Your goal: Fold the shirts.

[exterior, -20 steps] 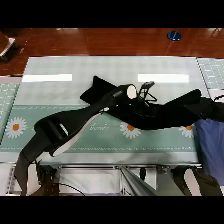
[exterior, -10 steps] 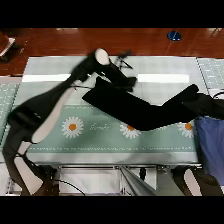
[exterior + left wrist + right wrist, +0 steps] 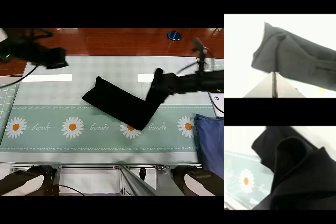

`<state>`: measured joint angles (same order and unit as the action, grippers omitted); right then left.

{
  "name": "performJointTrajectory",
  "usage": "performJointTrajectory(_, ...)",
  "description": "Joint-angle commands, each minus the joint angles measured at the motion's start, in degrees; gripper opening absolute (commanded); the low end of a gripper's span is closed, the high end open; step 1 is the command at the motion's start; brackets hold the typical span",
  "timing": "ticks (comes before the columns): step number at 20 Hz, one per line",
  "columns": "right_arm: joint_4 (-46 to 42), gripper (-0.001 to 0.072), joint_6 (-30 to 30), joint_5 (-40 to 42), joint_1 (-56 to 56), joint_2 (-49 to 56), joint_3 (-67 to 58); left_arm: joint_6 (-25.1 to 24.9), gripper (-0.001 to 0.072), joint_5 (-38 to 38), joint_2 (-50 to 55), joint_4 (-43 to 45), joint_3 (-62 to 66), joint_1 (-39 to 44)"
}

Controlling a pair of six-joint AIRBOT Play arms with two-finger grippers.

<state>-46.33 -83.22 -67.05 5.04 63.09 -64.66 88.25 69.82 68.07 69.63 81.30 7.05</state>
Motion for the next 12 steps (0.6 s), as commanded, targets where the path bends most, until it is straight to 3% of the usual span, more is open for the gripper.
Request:
performJointTrajectory(1, -0.07, 0.0022, -1.33, 4.90, 11.45, 16.28, -12.28, 0.22, 0.0018, -9.49, -19.87, 1.97, -22.45, -4.20)
performJointTrajectory(5, 0.00, 0.0023, -3.45, 8.44, 17.38, 32.68, -25.62, 3.13, 0.0018, -12.41, -31.21, -1.51, -39.85, -4.17)
performJointTrajectory(12, 8.09, 0.0045, -6.54, 8.74, 20.31, 47.32, -36.22, 2.93, 0.0018, -16.94, -31.95, -6.38, -47.08, -3.74)
